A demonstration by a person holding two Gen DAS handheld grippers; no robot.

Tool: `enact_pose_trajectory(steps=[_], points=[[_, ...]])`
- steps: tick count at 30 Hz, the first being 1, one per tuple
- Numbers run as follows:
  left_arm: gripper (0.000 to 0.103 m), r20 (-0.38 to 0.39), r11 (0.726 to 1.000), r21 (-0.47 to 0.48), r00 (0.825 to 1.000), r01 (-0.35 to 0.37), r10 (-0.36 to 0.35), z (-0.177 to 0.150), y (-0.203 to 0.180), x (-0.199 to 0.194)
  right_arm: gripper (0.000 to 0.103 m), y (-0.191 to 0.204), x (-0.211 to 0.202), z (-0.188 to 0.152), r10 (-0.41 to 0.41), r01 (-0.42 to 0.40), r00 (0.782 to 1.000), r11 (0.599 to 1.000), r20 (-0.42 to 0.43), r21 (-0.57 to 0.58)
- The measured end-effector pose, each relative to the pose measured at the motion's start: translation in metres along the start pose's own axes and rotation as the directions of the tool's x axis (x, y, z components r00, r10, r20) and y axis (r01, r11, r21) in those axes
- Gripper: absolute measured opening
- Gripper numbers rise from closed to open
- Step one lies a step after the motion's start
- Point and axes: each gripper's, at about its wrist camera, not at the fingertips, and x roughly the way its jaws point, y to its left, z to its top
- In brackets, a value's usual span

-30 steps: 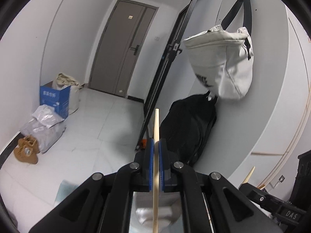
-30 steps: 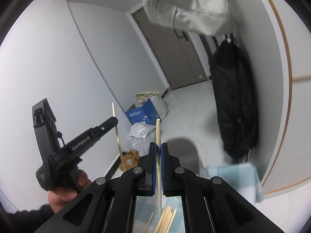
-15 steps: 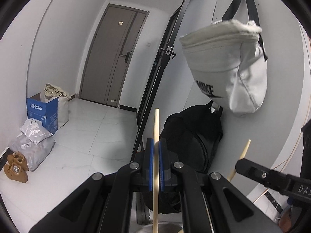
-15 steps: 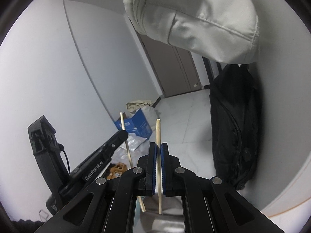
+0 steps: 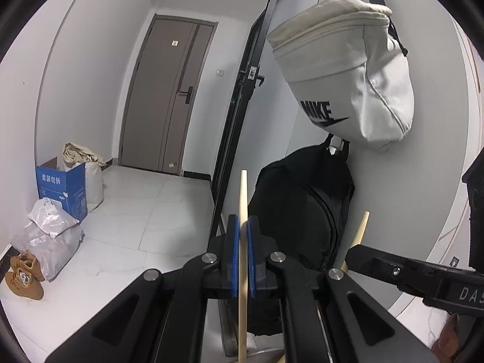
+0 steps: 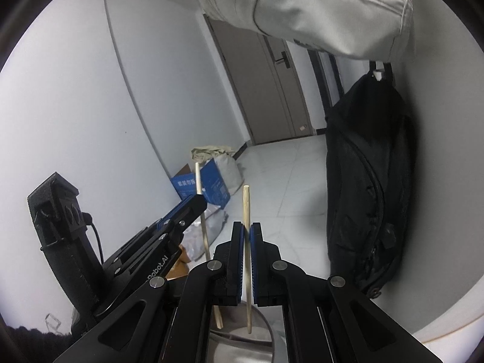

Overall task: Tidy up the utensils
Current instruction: 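Carry both held chopsticks over the white holder and open both tools, then withdraw both open tools from the holder back toward the chopstick pile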

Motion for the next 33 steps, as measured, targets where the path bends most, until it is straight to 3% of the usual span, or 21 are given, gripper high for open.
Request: enact_pose_trajectory(steps=[5, 14, 20, 23, 25, 28, 30, 33], points=[[0.001, 0.008, 1.000, 0.014, 1.000, 0.026, -0.026, -0.002, -0.004, -0.004, 0.003, 0.001, 0.004, -0.008, 0.004, -0.005, 1.000, 1.000, -0.018, -0.013], [0.001, -0.059, 0.995, 0.040, 0.994, 0.096, -0.093, -0.003, -0.002, -0.016, 0.003, 0.009, 0.007, -0.021, 0.022, -0.023, 0.999, 0.999, -0.044, -0.038], [0.002, -0.178, 0.988, 0.030, 0.974, 0.151, -0.143, -0.003, 0.000, -0.021, 0.007, 0.014, 0.007, -0.028, 0.033, -0.036, 0.997, 0.998, -0.065, -0.048], [0.019, -0.239, 0.991, -0.031, 0.961, 0.134, -0.137, 0.000, 0.009, -0.023, 0.007, 0.014, 0.001, -0.032, 0.038, -0.040, 0.997, 0.999, -0.063, -0.036], [0.042, -0.220, 0.989, -0.059, 0.965, 0.134, -0.144, 0.005, 0.014, -0.034, 0.012, 0.015, -0.007, -0.033, 0.049, -0.050, 0.997, 0.999, -0.062, -0.014], [0.058, -0.202, 0.992, -0.042, 0.971, 0.121, -0.127, 0.010, 0.011, -0.053, 0.026, 0.014, -0.021, -0.036, 0.063, -0.063, 0.997, 0.998, -0.040, 0.009], [0.061, -0.205, 0.993, -0.046, 0.972, 0.108, -0.115, 0.011, 0.010, -0.062, 0.042, 0.016, -0.031, -0.039, 0.054, -0.054, 0.998, 0.998, -0.021, 0.018], [0.067, -0.216, 0.999, -0.034, 0.975, 0.037, -0.043, 0.013, 0.007, -0.074, 0.048, 0.017, -0.049, -0.045, 0.043, -0.044, 0.999, 0.998, 0.007, 0.045]])
